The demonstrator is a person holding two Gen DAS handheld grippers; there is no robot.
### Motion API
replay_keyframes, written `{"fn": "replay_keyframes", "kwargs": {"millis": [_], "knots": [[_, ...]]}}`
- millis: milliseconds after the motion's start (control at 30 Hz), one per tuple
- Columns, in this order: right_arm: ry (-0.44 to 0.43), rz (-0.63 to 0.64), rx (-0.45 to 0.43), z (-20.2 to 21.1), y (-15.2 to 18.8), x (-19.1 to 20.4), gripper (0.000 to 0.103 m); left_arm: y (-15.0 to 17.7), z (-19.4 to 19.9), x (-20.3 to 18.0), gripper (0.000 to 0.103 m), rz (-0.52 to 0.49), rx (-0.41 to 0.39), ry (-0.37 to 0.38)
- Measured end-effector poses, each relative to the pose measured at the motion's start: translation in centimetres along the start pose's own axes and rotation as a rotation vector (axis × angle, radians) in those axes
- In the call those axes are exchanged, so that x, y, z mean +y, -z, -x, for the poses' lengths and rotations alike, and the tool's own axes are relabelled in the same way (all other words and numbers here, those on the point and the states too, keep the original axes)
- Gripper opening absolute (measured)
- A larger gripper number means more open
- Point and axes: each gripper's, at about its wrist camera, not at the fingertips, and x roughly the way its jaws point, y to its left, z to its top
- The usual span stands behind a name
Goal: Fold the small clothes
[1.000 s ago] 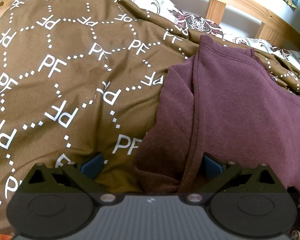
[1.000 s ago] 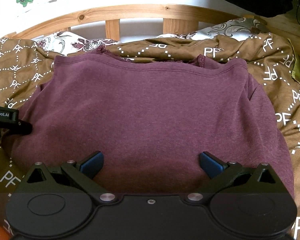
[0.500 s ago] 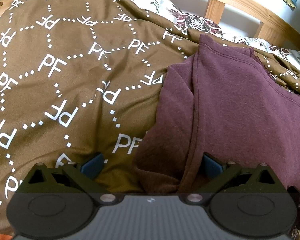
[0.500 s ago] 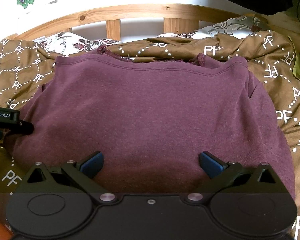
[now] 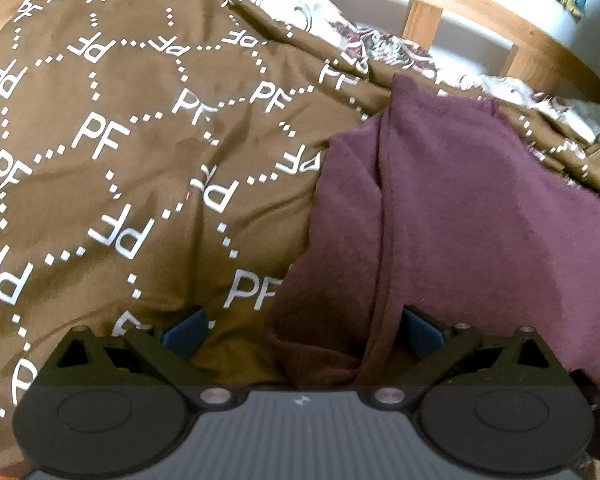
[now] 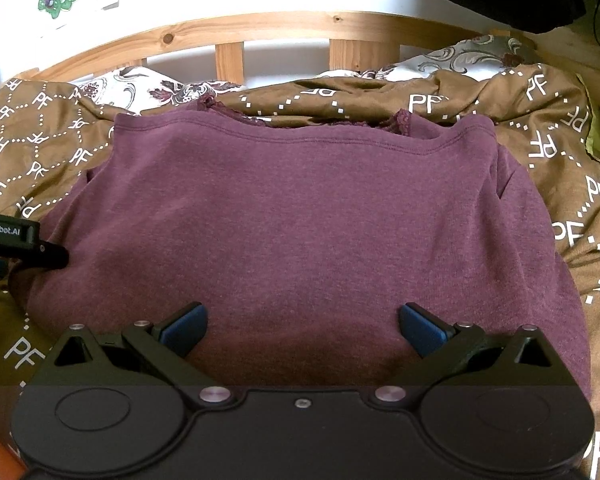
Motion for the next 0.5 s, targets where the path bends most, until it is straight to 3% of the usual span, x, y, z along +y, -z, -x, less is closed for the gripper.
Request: {"fn": "replay_keyframes", "kwargs": {"millis": [100, 167, 267, 367, 500], "knots": [[0.001, 0.002, -0.002, 0.0, 0.0, 0.0, 0.102, 0.2, 1.2, 0.2, 0.102, -0.046, -0.120, 0.059], [0.001, 0.004, -0.004, 0.0, 0.1, 0.0, 0.102, -0.1, 1.5, -0.2, 0.103, -0.128, -0.156, 0.089], [0.003, 0.006, -0.008, 0.1, 0.2, 0.1, 0.102, -0.8, 0.6, -1.4, 0.102, -0.247, -0.125, 0.122], [0.003, 0.006, -0.011, 0.1, 0.2, 0.1, 0.102, -1.3, -0.5, -2.8, 0.102, -0.338, -0.102, 0.086], [0.002, 0.004, -0.015, 0.2, 0.3, 0.1, 0.102, -1.9, -2.0, -2.7, 0.102, -0.308, -0.014, 0.128]]}}
